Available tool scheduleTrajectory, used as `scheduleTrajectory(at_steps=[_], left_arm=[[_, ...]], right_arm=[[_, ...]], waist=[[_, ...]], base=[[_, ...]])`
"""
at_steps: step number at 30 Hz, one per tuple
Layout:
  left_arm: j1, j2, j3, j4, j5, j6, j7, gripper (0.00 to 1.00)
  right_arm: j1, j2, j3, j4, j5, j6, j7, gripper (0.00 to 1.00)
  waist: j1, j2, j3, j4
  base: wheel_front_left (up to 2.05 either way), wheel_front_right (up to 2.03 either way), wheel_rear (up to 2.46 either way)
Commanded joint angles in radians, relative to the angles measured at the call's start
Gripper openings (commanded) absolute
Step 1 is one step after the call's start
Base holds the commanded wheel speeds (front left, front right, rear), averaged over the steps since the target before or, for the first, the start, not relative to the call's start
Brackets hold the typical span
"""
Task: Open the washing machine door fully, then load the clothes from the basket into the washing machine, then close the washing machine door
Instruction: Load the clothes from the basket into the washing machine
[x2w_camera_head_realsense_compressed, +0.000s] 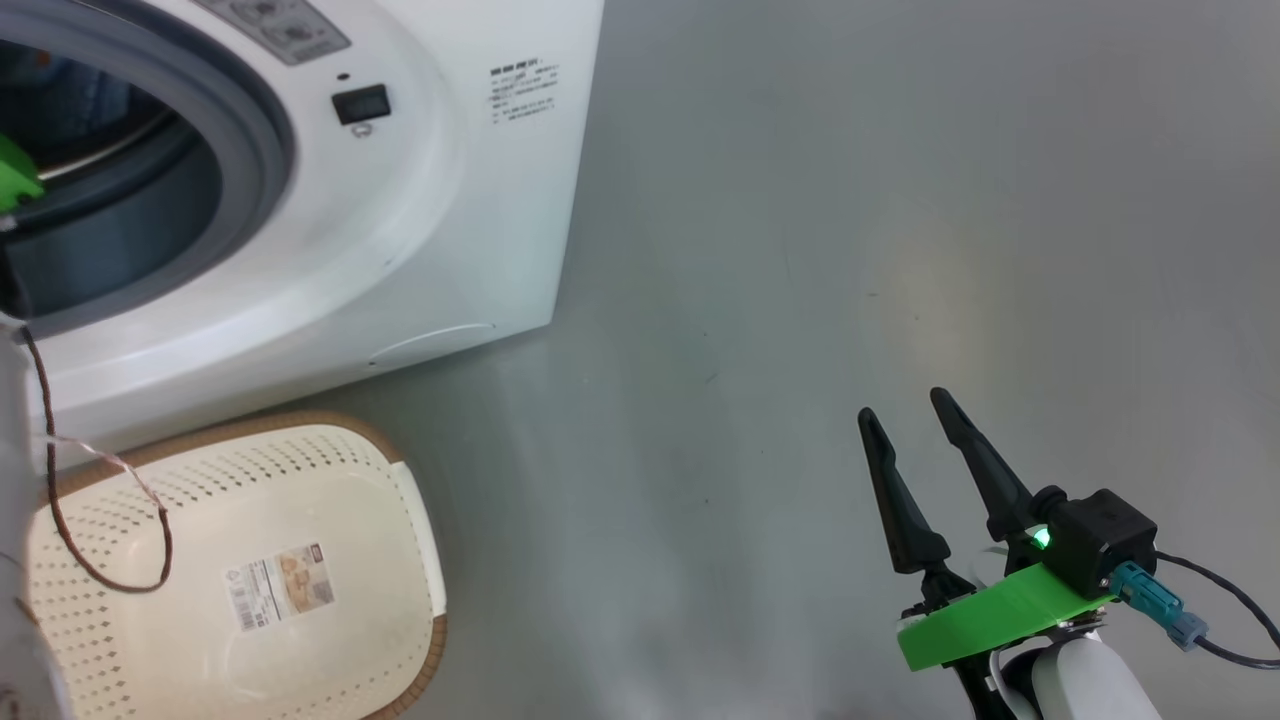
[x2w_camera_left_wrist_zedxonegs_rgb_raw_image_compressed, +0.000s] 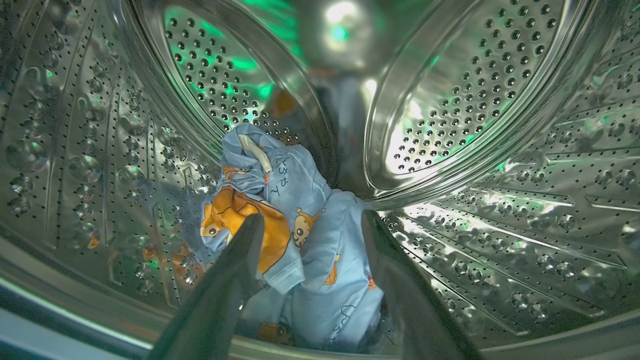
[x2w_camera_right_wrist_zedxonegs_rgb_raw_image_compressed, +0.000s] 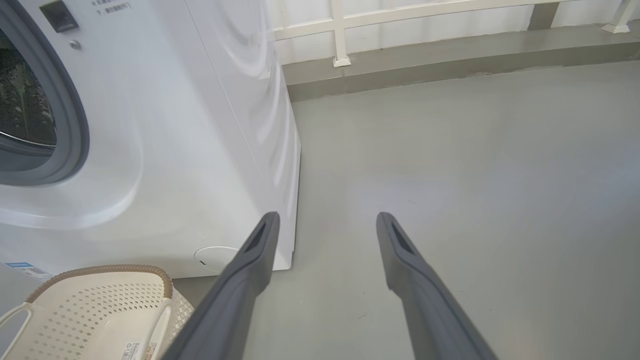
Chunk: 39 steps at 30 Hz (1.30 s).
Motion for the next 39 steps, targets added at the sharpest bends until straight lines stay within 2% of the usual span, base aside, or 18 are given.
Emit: scheduleTrajectory(at_steps=[1, 10, 18, 29, 39], left_arm=[[0.022, 0.032, 0.005, -0.028, -0.002, -0.003, -0.005, 1.00], [0.088, 0.011, 0.015, -0.029, -0.021, -0.028, -0.005, 1.00], [0.104, 0.003, 0.034, -0.009, -0.044, -0.028, -0.005, 1.00], [0.187, -0.018, 0.015, -0.067, -0.014, -0.021, -0.005, 1.00], [0.279, -0.062, 0.024, -0.120, -0.016, -0.032, -0.005, 1.00]], right_arm=[[0.031, -0.009, 0.015, -0.016, -0.010, 0.002, -0.005, 1.00], [0.036, -0.009, 0.012, -0.012, -0.015, 0.002, -0.005, 1.00], [0.038, -0.009, 0.005, -0.010, -0.020, 0.002, -0.005, 1.00], [0.047, -0.009, 0.001, -0.003, -0.023, 0.002, -0.005, 1.00], [0.037, -0.009, -0.001, 0.003, -0.014, 0.002, -0.005, 1.00]], waist=[[0.0000, 0.0000, -0.016, 0.009], [0.0000, 0.0000, -0.049, 0.021], [0.0000, 0.0000, -0.059, 0.030], [0.0000, 0.0000, -0.102, 0.057], [0.0000, 0.0000, -0.140, 0.094]], base=[[0.00, 0.00, 0.00], [0.00, 0.00, 0.00], [0.00, 0.00, 0.00], [0.00, 0.00, 0.00], [0.00, 0.00, 0.00]])
